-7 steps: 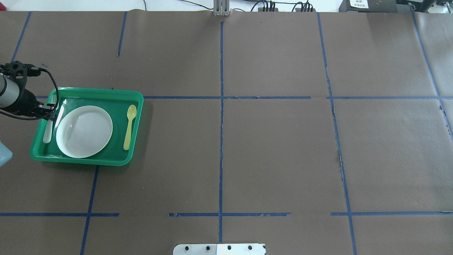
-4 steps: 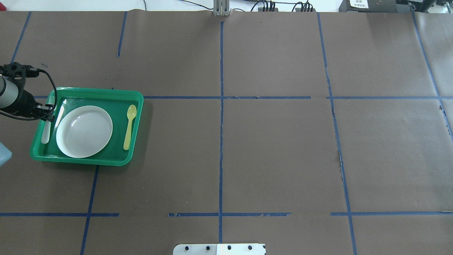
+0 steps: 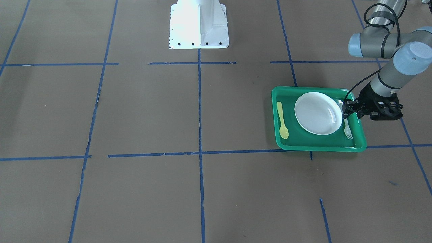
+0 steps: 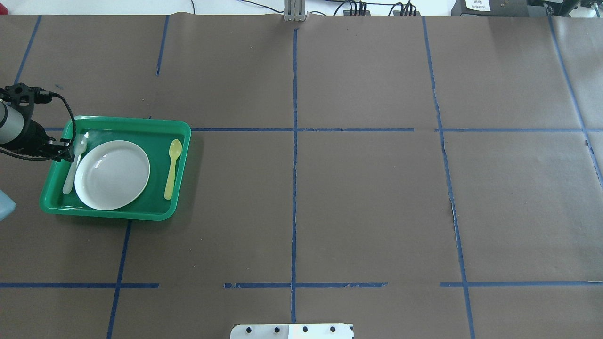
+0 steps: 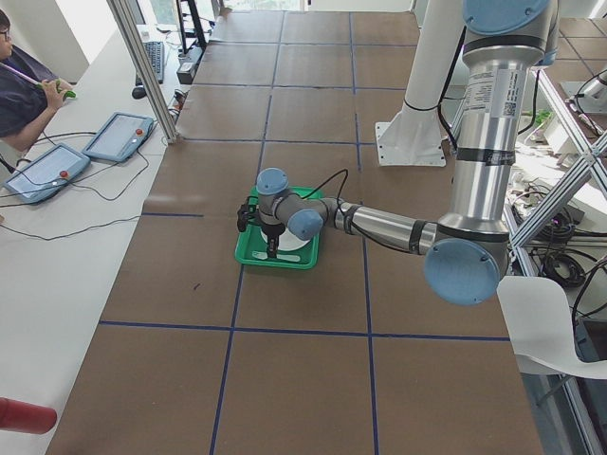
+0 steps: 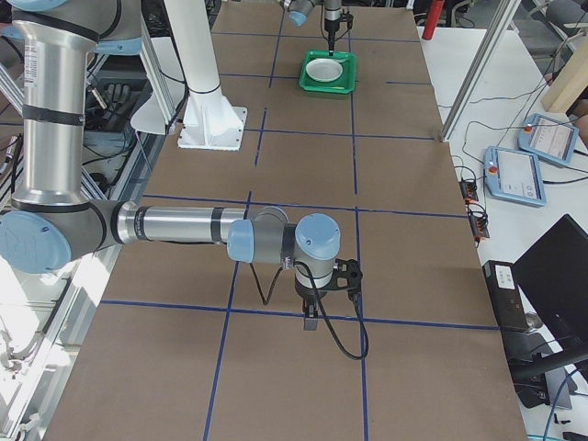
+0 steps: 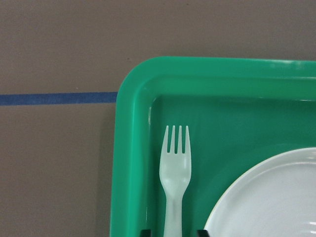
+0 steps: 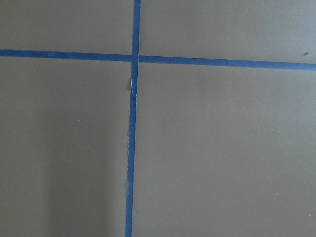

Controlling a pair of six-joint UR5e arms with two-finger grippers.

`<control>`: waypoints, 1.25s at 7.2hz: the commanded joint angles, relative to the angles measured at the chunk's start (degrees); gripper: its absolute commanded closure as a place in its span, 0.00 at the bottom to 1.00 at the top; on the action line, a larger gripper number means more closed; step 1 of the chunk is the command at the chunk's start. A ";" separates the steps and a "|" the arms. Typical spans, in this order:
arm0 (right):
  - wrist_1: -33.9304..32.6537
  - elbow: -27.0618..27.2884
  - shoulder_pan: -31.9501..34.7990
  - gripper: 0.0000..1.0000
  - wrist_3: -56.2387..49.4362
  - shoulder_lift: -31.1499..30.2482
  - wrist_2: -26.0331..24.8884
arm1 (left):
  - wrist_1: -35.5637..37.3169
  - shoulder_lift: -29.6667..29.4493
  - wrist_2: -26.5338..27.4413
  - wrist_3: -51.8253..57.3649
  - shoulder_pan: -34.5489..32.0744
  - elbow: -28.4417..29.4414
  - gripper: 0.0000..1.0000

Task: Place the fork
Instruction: 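Open the left gripper and raise it away from the tray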

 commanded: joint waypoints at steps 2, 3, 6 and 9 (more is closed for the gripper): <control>0.00 0.00 0.00 0.00 0.02 0.00 0.00 | 1.26 -0.25 -1.55 0.20 -3.95 -5.84 0.00; 0.00 0.00 0.00 0.00 -0.07 0.00 0.00 | 4.40 -0.51 -3.30 3.33 -6.76 -8.21 0.00; 0.00 0.00 0.00 0.00 0.02 0.00 0.00 | 24.66 -4.01 -3.32 37.52 -21.32 -10.17 0.00; 0.00 0.00 0.00 0.00 0.02 0.00 0.00 | 24.92 4.52 -14.62 48.78 -32.88 -1.13 0.00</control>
